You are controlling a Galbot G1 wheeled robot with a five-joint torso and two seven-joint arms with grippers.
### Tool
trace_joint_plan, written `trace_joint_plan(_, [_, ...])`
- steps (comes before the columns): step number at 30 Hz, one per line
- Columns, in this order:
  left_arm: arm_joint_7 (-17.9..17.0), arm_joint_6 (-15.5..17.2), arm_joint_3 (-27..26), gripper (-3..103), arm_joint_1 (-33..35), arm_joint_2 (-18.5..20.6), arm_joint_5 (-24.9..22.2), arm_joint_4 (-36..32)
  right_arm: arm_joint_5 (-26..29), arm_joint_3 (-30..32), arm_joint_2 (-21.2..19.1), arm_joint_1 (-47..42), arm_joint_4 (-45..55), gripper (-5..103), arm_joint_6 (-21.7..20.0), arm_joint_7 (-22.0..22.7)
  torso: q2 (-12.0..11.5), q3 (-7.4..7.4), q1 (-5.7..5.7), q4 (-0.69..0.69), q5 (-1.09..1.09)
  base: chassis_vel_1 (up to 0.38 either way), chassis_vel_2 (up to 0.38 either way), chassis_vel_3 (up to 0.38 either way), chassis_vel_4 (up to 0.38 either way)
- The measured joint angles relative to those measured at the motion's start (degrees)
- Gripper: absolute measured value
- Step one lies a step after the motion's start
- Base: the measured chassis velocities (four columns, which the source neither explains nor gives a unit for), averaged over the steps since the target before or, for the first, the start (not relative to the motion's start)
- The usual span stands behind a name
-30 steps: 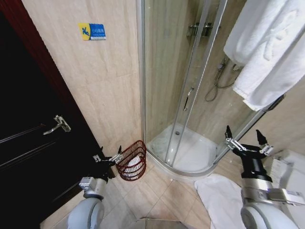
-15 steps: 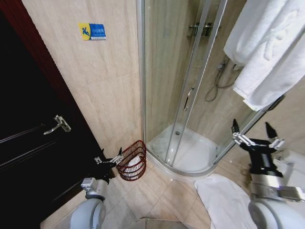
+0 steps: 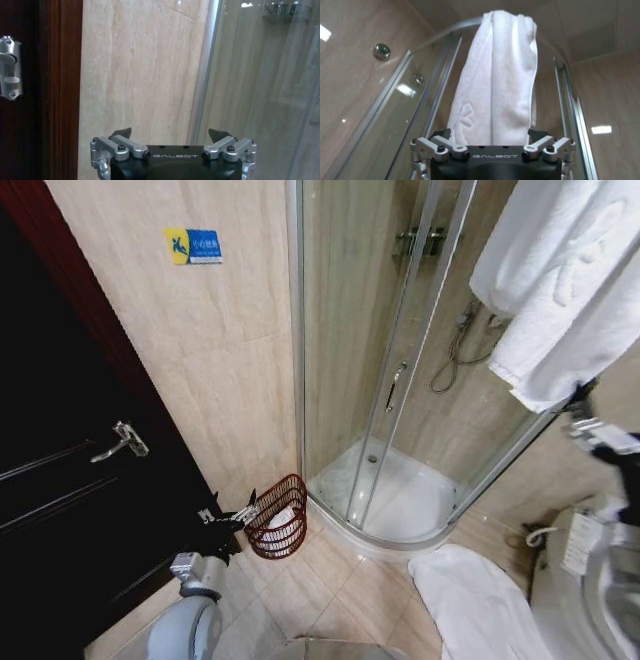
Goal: Discard the used towel into the hamper.
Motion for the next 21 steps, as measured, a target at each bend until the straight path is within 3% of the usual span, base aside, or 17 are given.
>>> trace_joint_plan(9, [0.0, 0.0, 0.0, 100, 0.0, 0.0, 0.0, 0.0, 0.9, 0.4, -0.9, 0.1, 0.0, 100, 0.1, -0.7, 0.0, 0.0, 0.0, 0.0, -0.01, -0.02, -0.013, 0.023, 0.014])
trace_joint_plan(21, [0.0, 0.0, 0.0, 100, 0.0, 0.0, 0.0, 0.0, 0.6, -1.1, -2.1, 2.2, -0.1, 100, -0.1, -0.7, 0.0, 0.0, 0.0, -0.02, 0.05, -0.15, -0.158, 0.148, 0.142])
